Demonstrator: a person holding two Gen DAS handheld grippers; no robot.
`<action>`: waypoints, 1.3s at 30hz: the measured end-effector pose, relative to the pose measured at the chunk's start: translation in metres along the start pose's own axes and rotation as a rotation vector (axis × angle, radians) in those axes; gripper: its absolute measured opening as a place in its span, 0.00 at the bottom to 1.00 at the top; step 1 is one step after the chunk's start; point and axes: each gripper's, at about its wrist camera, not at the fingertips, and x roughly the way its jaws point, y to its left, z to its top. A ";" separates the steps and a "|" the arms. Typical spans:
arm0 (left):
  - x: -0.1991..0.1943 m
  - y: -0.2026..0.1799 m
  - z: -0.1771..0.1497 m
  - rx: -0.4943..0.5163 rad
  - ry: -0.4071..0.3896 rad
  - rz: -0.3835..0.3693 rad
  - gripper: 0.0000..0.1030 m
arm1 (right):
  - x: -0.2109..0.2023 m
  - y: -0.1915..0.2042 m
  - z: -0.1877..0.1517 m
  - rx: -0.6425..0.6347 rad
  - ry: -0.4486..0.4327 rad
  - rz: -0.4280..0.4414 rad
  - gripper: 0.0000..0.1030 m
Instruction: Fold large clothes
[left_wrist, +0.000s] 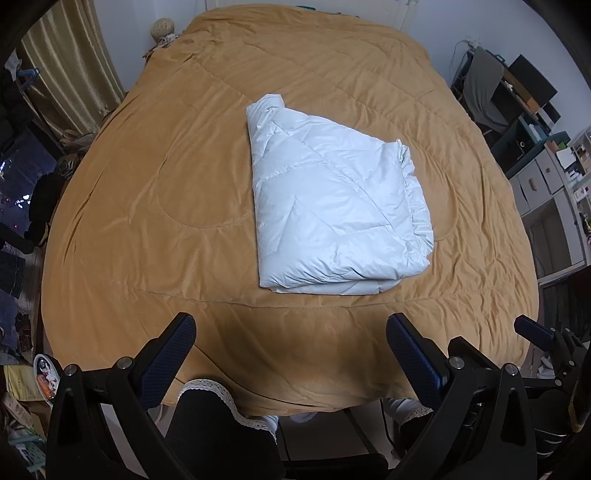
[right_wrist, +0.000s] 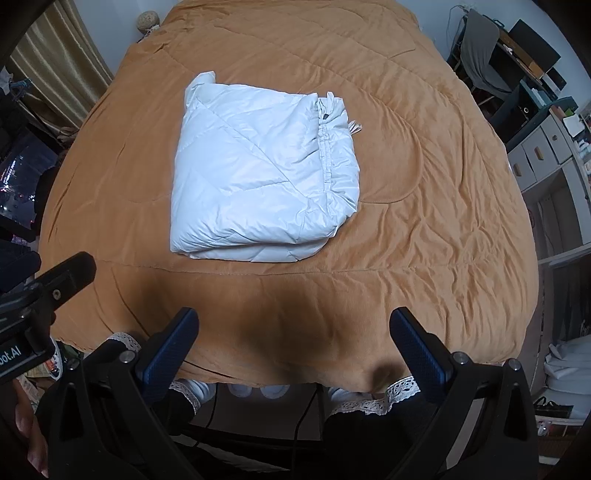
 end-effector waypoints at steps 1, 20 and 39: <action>0.000 0.000 0.000 0.001 0.000 0.000 1.00 | 0.000 0.000 0.000 -0.003 0.000 0.001 1.00; 0.003 -0.001 -0.003 0.009 0.008 -0.001 1.00 | 0.002 0.001 -0.001 -0.006 0.008 0.003 1.00; 0.004 0.000 0.001 0.019 0.017 -0.002 1.00 | 0.003 0.002 -0.002 -0.008 0.017 0.004 1.00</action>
